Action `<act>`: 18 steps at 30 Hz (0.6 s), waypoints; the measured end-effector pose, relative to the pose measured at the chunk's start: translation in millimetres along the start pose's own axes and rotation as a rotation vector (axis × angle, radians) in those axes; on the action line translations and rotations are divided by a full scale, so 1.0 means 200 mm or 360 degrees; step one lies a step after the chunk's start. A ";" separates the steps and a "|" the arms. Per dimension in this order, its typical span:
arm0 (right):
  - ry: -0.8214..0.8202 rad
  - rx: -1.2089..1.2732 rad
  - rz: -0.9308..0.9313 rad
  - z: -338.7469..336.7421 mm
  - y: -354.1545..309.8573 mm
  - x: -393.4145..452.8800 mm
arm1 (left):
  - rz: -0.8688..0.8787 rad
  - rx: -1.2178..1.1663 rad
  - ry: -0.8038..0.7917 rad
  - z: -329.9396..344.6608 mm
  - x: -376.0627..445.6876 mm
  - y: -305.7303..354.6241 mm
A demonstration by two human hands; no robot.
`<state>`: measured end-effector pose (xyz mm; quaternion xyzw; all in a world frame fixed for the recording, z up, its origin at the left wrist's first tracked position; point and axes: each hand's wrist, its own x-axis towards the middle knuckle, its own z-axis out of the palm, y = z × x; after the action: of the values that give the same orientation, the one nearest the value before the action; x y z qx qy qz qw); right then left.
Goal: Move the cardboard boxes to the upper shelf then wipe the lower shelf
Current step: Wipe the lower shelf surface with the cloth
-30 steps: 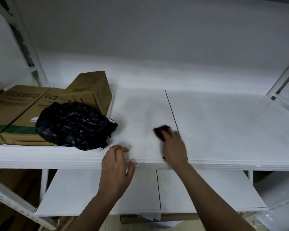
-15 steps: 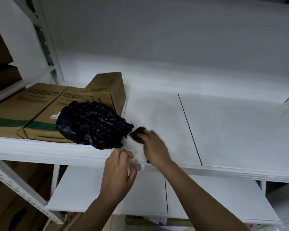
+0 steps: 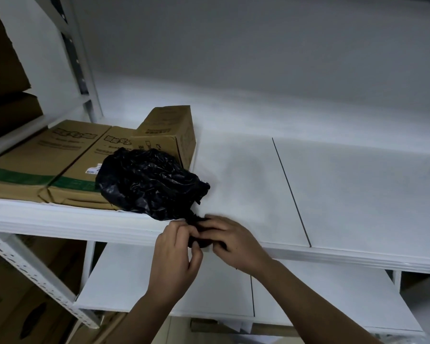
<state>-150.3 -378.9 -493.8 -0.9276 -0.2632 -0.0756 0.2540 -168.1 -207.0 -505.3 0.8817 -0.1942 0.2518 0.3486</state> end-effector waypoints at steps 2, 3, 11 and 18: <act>-0.0013 -0.0002 -0.0009 0.00 0.01 -0.01 | 0.0004 -0.0001 0.0010 0.00 0.00 0.00; -0.0027 -0.0022 0.0035 0.00 0.02 0.00 | 0.0008 0.0008 0.0011 0.00 0.00 0.00; 0.0170 -0.0467 0.0445 0.09 0.03 0.22 | 0.0004 0.0066 -0.0005 0.02 0.01 0.01; 0.0022 -0.0372 0.0263 0.01 0.12 0.21 | 0.0052 -0.0002 -0.0079 0.07 0.05 0.07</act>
<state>-102.5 -376.8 -493.6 -0.9688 -0.1735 -0.0910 0.1515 -163.1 -228.2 -502.6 0.8842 -0.2173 0.2353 0.3400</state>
